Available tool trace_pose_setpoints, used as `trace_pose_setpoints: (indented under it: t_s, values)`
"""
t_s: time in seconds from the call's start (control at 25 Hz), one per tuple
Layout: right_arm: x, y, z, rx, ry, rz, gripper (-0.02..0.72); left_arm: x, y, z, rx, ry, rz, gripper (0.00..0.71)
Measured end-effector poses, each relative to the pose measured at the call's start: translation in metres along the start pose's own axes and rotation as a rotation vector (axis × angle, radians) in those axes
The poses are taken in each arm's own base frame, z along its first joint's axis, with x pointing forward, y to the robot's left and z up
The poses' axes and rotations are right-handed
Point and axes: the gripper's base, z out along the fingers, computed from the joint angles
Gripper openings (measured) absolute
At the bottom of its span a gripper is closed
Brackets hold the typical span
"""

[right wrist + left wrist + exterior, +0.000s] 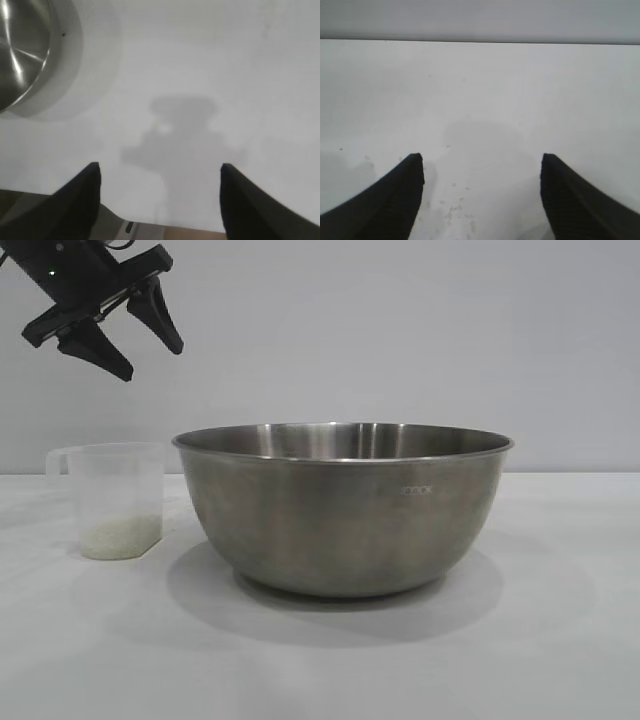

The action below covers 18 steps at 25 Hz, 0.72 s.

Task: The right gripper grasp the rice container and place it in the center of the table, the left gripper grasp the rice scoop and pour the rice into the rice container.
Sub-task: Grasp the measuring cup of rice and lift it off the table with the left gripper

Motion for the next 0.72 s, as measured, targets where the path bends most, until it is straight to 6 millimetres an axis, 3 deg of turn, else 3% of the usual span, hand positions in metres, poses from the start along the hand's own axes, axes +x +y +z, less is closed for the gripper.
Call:
trace_pose_setpoints:
  t_s: [0.36,0.72]
  values:
    - [0.072,0.001,0.003,0.02,-0.252,-0.003,0.414,0.0,0.0,0.0,0.0,0.0,0.0,0.447]
    - [0.104,0.003,-0.006,0.025,-0.478,-0.011,0.414,0.0,0.0,0.0,0.0,0.0,0.0,0.447]
